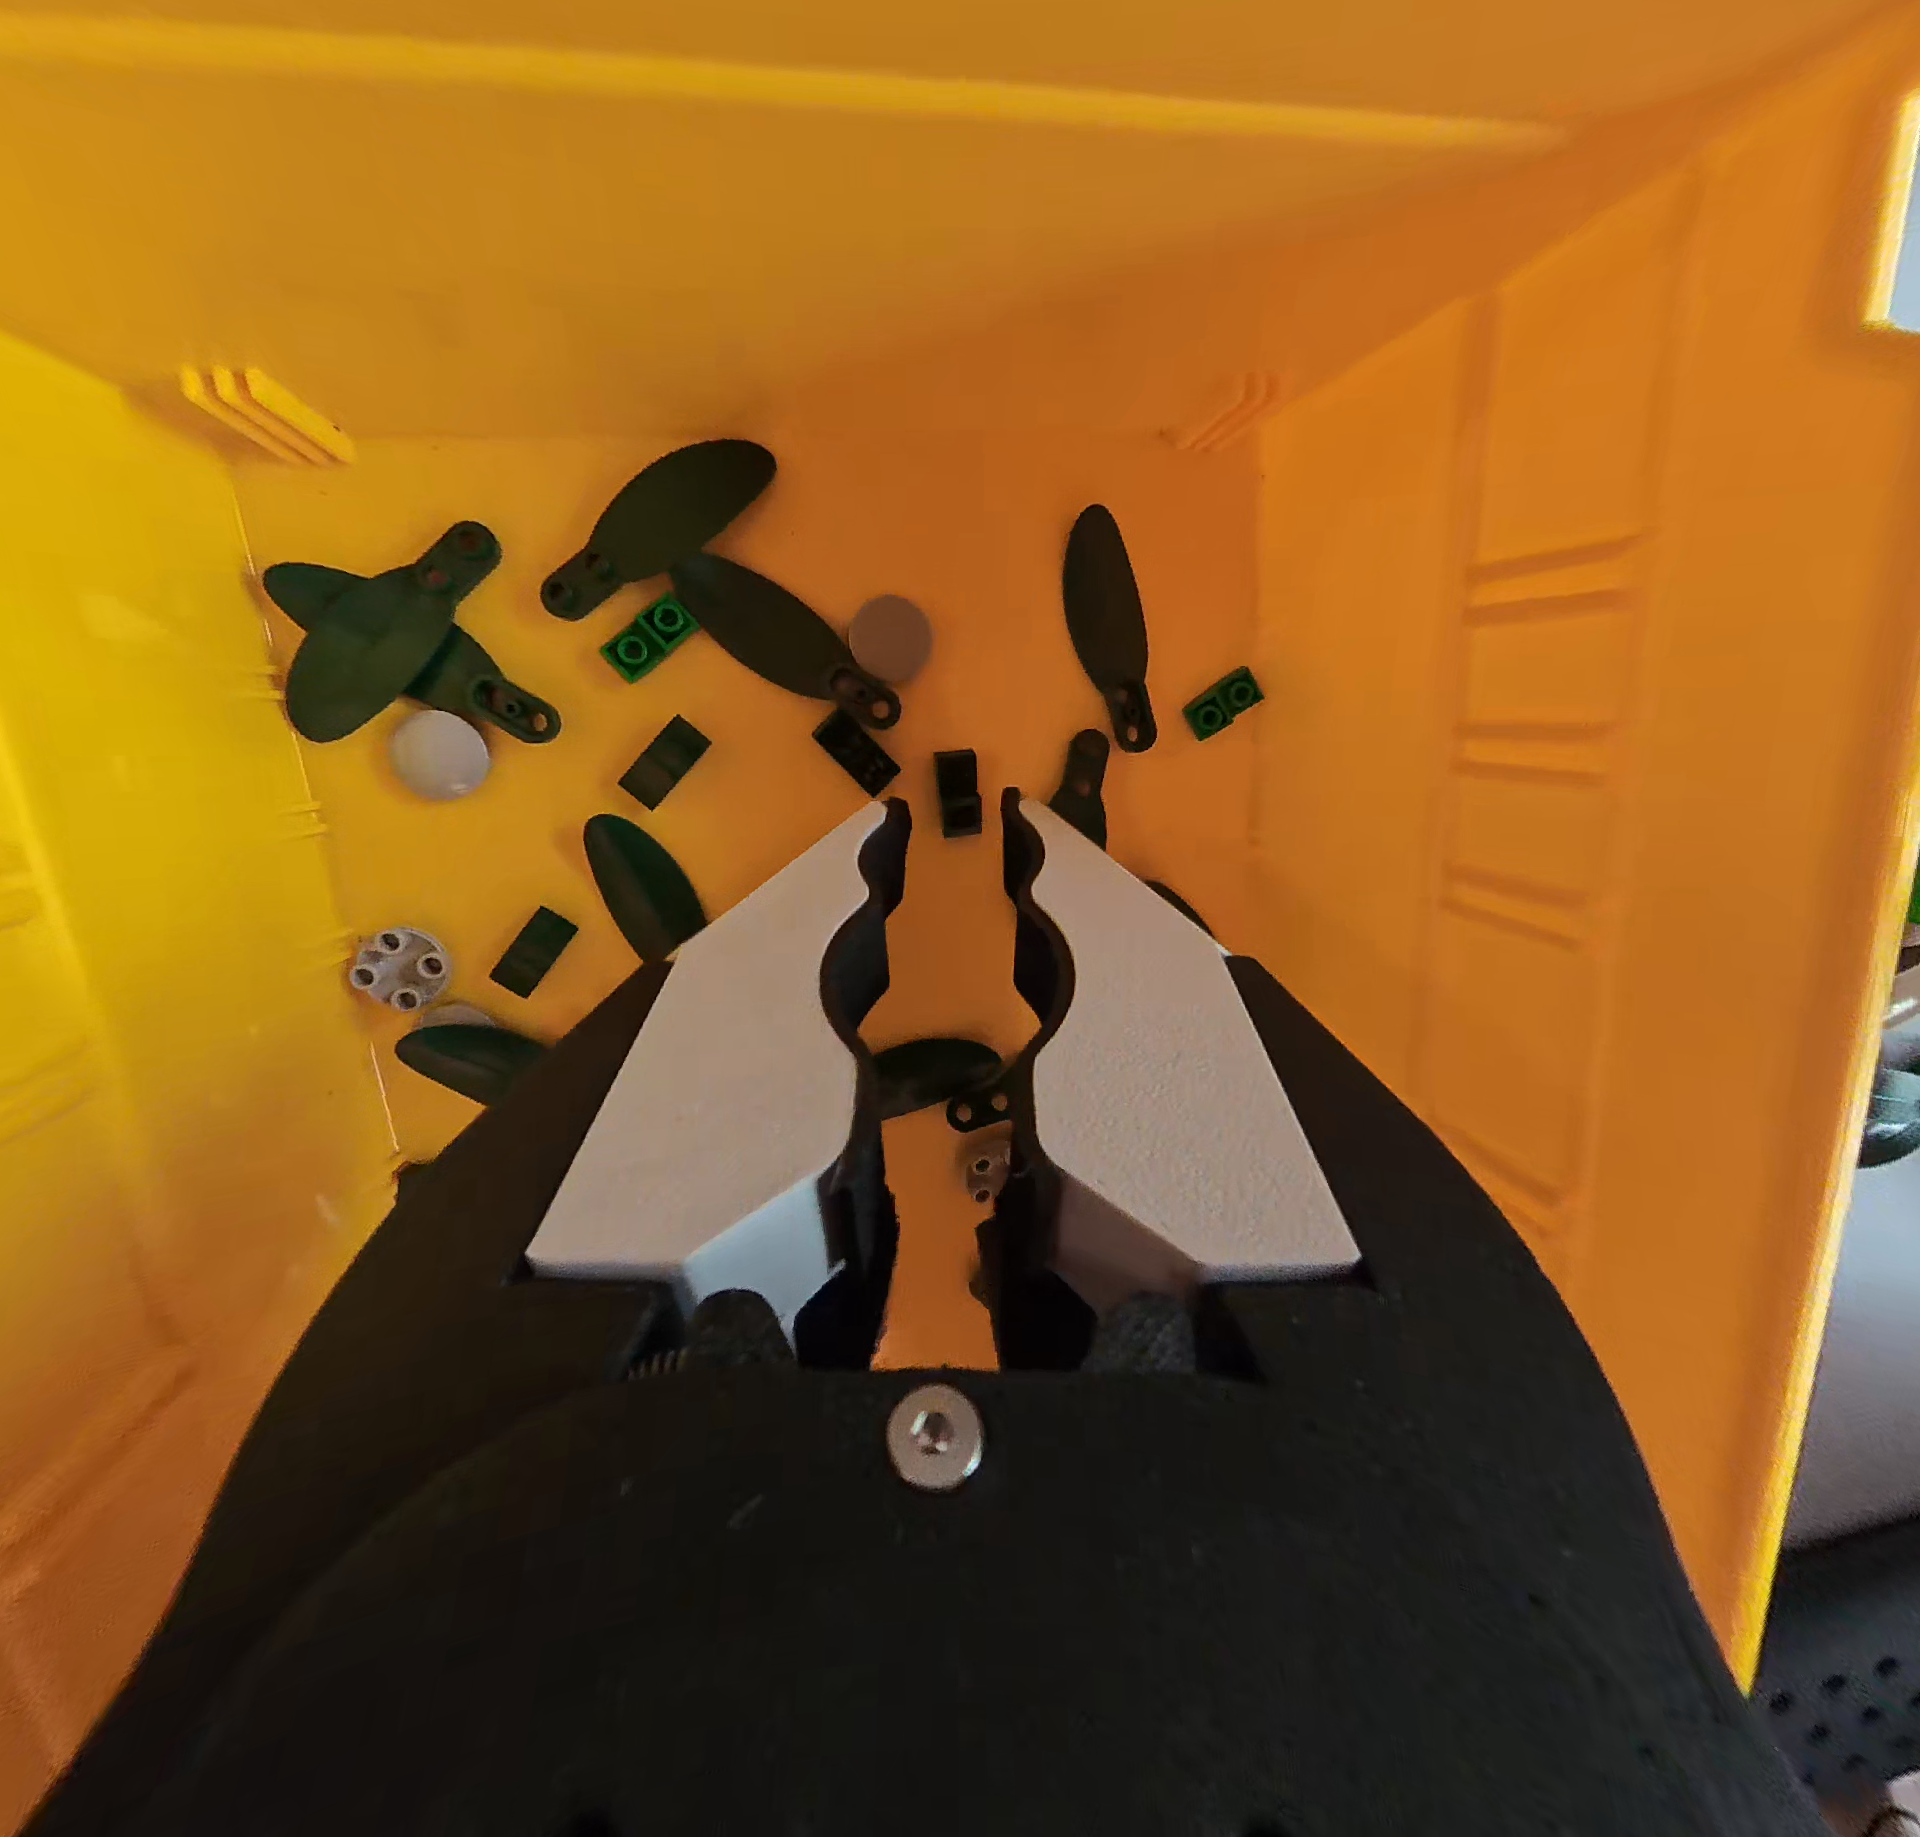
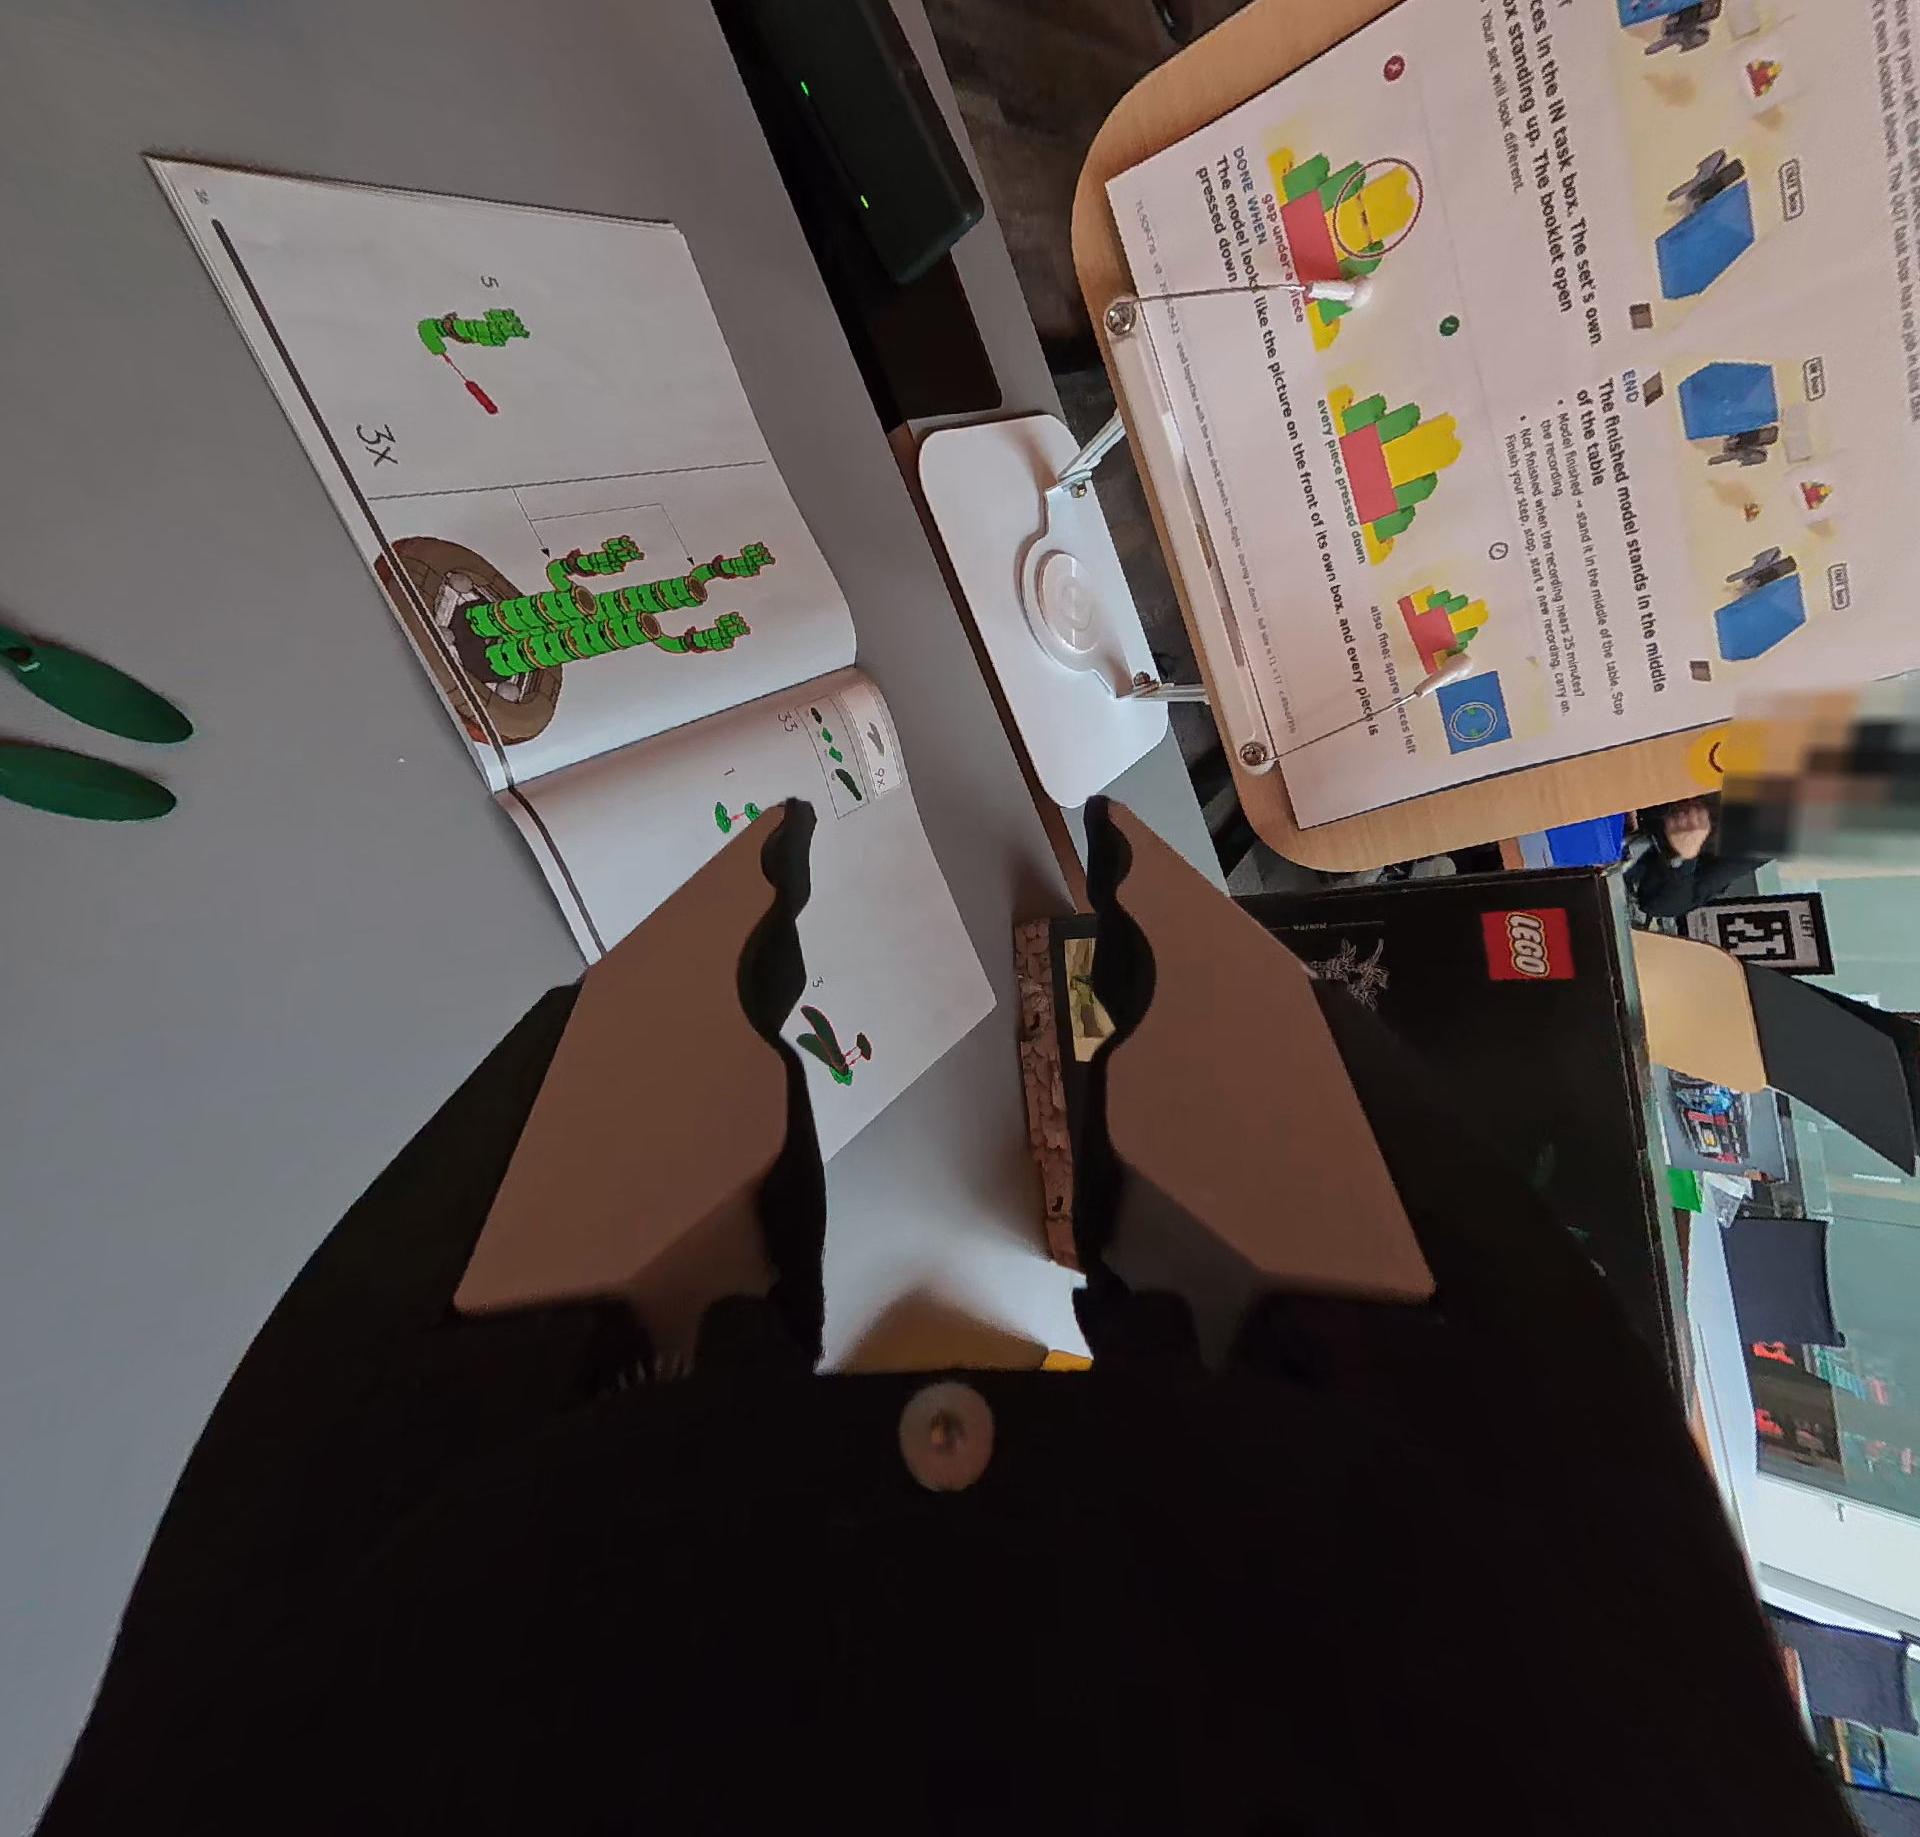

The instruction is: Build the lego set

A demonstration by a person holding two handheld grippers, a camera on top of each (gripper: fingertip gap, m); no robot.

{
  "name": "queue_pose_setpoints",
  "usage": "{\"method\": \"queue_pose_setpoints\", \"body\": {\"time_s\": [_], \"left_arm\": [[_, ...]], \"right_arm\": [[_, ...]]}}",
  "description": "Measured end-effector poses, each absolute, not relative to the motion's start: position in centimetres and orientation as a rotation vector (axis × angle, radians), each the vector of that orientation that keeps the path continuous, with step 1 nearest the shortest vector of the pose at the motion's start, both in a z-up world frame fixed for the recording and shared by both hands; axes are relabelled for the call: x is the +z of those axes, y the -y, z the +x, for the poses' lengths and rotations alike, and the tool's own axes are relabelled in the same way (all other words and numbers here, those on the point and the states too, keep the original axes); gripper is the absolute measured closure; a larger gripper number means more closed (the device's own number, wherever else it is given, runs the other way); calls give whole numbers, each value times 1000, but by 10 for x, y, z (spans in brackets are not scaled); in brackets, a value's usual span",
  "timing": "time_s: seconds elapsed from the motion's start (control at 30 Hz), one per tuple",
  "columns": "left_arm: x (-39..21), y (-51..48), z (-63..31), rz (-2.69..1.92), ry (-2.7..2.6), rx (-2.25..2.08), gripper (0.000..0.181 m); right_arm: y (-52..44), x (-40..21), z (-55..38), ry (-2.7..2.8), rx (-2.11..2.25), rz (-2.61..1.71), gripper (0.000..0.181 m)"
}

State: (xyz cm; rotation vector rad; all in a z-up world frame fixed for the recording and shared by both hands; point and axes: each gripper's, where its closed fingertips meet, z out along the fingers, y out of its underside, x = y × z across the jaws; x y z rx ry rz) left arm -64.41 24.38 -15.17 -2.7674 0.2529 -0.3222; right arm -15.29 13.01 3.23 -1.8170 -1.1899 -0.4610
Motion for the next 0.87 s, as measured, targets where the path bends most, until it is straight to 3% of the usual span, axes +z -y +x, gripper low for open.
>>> {"method": "queue_pose_setpoints", "body": {"time_s": [0.47, 0.67, 0.87], "left_arm": [[-143, -246, -651, -2743, -335, -150, 175], [-3, -201, -591, -2217, -324, -815, 177], [96, -71, -492, -1740, -597, -1440, 176]], "right_arm": [[-122, 34, -122, 1146, -500, -1847, 128], [-111, 44, -123, 1122, -421, -1806, 128], [-105, 33, -136, 1165, -315, -1791, 128]]}}
